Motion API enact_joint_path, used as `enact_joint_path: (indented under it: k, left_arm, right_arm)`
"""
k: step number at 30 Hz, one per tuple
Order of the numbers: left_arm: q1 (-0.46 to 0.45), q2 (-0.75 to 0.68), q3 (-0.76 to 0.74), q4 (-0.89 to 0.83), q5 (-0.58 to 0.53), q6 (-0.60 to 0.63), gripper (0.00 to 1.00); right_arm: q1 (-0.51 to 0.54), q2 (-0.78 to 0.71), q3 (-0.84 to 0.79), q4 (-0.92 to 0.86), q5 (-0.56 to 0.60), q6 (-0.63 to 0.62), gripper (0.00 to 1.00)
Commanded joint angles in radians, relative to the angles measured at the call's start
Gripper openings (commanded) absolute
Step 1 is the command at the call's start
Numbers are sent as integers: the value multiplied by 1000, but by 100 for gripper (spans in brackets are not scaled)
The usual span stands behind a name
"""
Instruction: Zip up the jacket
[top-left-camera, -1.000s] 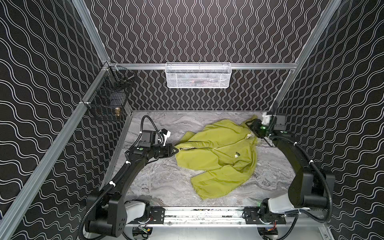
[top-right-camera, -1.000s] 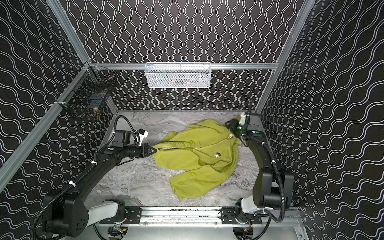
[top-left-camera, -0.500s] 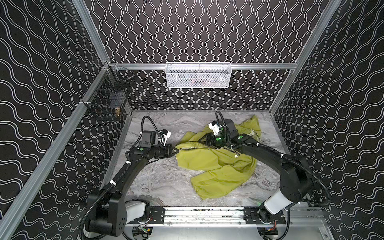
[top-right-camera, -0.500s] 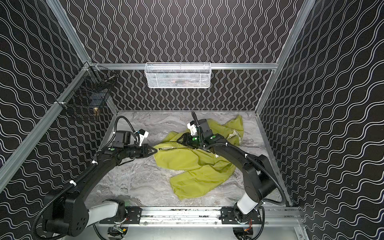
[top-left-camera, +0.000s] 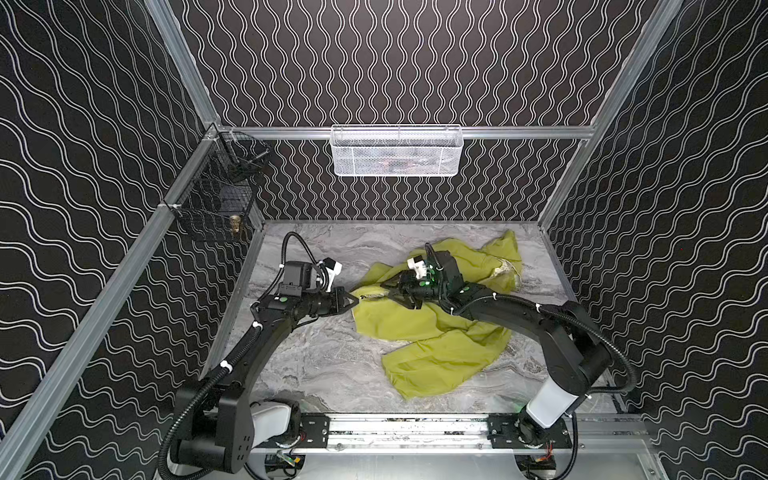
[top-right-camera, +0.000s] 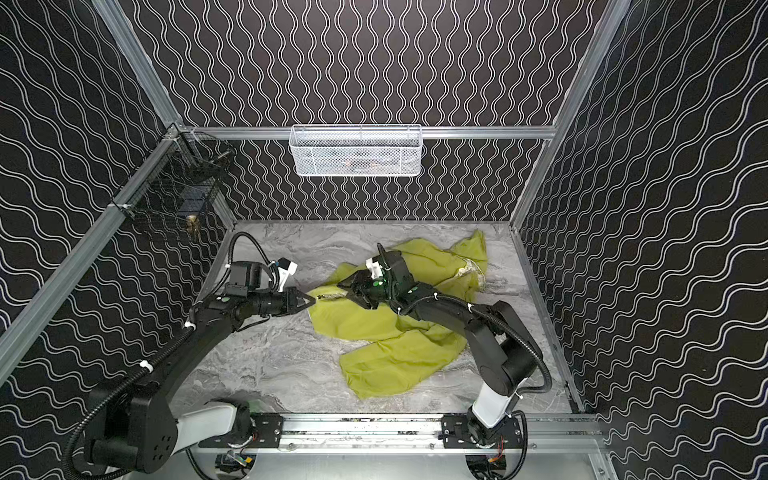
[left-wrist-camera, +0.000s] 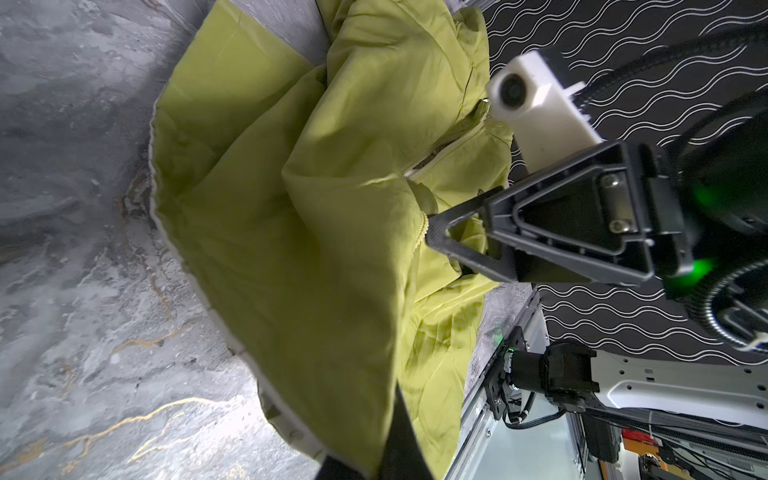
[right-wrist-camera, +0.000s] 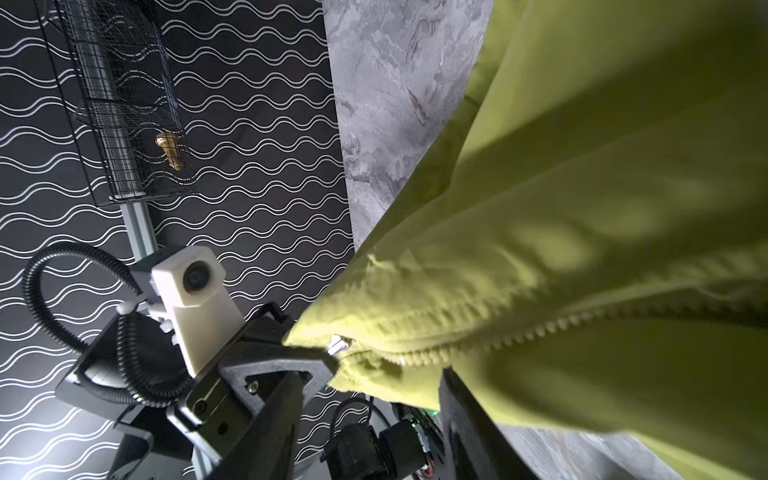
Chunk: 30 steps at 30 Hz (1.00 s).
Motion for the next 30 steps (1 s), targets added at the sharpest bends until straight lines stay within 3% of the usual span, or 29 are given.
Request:
enact_joint_path:
  k: [1,4,8,14,17,20,22,30]
  left_arm:
    - [1,-10,-6,34,22,-9,0]
    - [1,-12,-8,39,28,-13,0]
    - [1,-11,-9,42,38,-15,0]
    - [2,-13,-21,70,51,-30,0]
    - [2,-16,-36,104,59,-50,2]
    - [2,-21,-64,161,64,-90,27]
    - [2,-23,-85,210,70,-123,37]
    - [1,4,-148,348,81,-200,42]
  right_arm:
    - [10,22,18,99,-16,72,56]
    - [14,49,33,120,-24,88,56]
    - [14,70,43,117,-3,95,48]
    - [14,97,54,126,6,107,12]
    - [14,102,54,137,2,116,0]
    - [17,102,58,139,0,121,0]
    - [18,102,61,138,-1,123,0]
    - [24,104,65,160,-7,139,0]
